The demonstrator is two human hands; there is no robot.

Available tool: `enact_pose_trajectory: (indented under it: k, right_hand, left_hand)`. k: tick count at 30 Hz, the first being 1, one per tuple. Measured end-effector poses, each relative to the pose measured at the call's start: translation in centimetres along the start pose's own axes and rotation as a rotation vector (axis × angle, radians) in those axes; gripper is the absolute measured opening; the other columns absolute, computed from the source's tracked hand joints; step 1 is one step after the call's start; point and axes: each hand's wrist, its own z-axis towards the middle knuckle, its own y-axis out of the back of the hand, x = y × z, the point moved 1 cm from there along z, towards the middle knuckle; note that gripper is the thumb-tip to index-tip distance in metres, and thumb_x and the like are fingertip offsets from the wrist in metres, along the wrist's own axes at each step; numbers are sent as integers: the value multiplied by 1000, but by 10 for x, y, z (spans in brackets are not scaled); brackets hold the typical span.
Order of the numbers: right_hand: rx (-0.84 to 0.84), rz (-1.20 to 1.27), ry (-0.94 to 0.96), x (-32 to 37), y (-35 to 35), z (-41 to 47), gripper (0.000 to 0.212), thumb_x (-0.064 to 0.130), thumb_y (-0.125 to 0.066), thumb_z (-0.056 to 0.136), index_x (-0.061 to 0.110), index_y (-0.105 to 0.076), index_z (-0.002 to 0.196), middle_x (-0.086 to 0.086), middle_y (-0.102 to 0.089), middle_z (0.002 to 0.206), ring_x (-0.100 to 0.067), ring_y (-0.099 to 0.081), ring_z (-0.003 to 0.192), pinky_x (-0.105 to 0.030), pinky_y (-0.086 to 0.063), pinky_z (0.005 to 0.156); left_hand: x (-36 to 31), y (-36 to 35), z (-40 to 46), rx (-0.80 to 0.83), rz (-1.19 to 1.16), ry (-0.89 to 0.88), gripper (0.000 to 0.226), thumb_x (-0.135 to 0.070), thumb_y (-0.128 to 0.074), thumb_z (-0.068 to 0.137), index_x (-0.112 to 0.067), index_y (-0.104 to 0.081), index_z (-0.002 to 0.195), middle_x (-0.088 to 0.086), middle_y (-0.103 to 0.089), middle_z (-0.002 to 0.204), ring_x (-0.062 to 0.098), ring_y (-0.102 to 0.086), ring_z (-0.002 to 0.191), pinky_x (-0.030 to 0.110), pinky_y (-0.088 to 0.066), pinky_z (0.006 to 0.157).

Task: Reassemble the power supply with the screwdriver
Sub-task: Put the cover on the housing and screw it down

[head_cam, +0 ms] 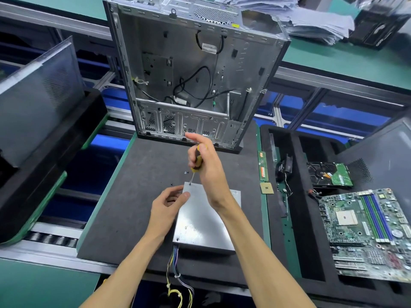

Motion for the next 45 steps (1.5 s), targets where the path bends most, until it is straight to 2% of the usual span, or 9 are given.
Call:
enact_pose_trajectory:
  k: [3,6,9,12,18,26,35,40,45]
  right_hand:
    - [-26,-11,-15,1,0,1,30,33,-38,102,28,-67,109,7,-59,85,-13,-54,83,-27,-40,76]
    - [-43,-21,5,4,-1,2,10,21,-56,99,14,-49,102,-2,-70,88,-15,-67,81,-21,-48,73]
    - [-37,-10,-1,4,-1,3,17,22,-57,98,19,-40,99,6,-53,68,-13,-49,64,-23,-42,65]
    - [-16,25,-17,4,-2,5,25,28,-37,101,22,-57,115,6,-48,78,-13,-43,73,-23,-37,68]
    - [-26,-50,-7,7,-4,5,8,18,-50,103,12,-55,102,1,-70,93,-15,-68,82,-16,-45,70]
    - [-16,-28,-12,7,-2,8,23,34,-40,101,20,-58,96,8,-44,72,-13,-37,67,-26,-33,65]
    - [-60,-60,-70,-3,-4,4,19,36,-43,91,44,-54,104,10,-47,84,-11,-43,82,-26,-38,78]
    - [-96,52,3,-6,-2,2,32,33,-35,101,28,-65,111,12,-57,88,-12,-53,88,-23,-42,79]
    - [-87,57,44,-2,-7,1,15,19,-53,103,11,-60,113,1,-70,100,-16,-70,95,-20,-50,79]
  left_hand:
    - [0,0,0,0,8,8,20,-26,-78,89,-26,-75,109,3,-73,109,20,-68,102,27,-54,90]
    - [0,-1,0,-9,-8,3,19,-23,-78,89,-25,-75,108,2,-74,109,18,-68,102,18,-53,83]
    - [0,-1,0,-10,-7,7,21,-24,-78,89,-23,-75,110,2,-75,109,19,-68,104,23,-54,86]
    - [0,-1,-1,-8,-12,18,21,-24,-78,89,-24,-75,109,3,-74,110,23,-68,104,34,-55,95]
    - [-1,0,-1,-6,-7,5,21,-26,-78,88,-25,-75,109,2,-74,108,19,-68,103,16,-53,82]
    - [-1,-1,-1,1,-24,19,21,-23,-78,88,-21,-75,109,8,-74,108,27,-67,104,33,-56,93]
    - [-2,-1,-3,-11,-8,3,19,-24,-78,88,-27,-76,106,6,-74,106,19,-67,99,13,-52,81]
    - [-2,0,-2,2,14,7,19,-26,-78,88,-30,-75,106,3,-74,105,19,-67,98,18,-54,80]
    - [-4,1,-2,7,12,0,19,-27,-79,87,-29,-75,106,3,-74,106,16,-66,98,12,-50,80]
